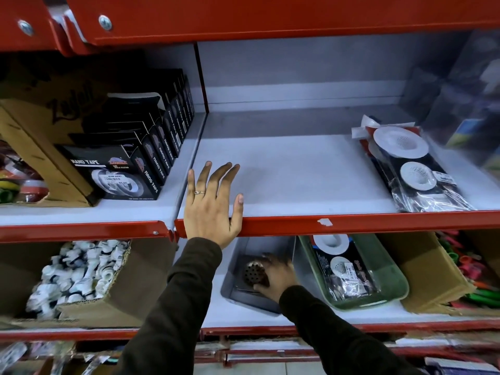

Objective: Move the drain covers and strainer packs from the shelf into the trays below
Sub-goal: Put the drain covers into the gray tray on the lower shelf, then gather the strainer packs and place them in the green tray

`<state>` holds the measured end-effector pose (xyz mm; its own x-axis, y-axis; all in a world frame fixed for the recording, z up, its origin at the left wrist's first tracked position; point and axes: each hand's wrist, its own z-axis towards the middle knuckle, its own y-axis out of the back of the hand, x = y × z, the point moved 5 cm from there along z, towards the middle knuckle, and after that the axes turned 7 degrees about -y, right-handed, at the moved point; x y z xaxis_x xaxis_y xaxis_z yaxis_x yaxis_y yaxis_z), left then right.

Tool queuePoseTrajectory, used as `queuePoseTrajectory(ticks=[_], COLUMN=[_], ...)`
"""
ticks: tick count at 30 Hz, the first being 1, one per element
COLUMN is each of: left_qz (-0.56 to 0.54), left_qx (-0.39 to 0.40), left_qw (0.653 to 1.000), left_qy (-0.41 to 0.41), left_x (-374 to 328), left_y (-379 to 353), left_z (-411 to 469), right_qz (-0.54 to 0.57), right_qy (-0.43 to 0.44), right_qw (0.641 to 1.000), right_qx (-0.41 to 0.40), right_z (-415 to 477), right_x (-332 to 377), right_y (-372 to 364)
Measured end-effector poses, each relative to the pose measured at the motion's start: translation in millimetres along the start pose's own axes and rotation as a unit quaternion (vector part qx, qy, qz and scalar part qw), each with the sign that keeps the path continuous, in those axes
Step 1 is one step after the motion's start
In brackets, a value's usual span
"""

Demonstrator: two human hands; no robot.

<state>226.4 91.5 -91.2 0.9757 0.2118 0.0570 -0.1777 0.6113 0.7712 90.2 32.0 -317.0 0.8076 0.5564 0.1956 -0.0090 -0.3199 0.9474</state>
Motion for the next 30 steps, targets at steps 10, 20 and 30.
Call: queuePoseTrajectory(ticks=[10,20,30], left_qz=[-0.175,-0.238,-0.495], left_qx=[-0.055,0.235,0.118], left_qw=[0.961,0.930,0.799], left_qy=[0.205,0.153,0.319], left_x=[-51,-286,-291], left_y=[4,-15,10], left_z=[-1,76,78], right_qz=[0.307,0.149,0.475], right_qy=[0.059,-0.358,-0.134], right_qw=[0.860,0.892,0.839], right_qx=[-0.403,-0.232,-0.231], right_z=[-129,-121,-128], right_x=[-70,-292,-303], right_y=[172,282,300])
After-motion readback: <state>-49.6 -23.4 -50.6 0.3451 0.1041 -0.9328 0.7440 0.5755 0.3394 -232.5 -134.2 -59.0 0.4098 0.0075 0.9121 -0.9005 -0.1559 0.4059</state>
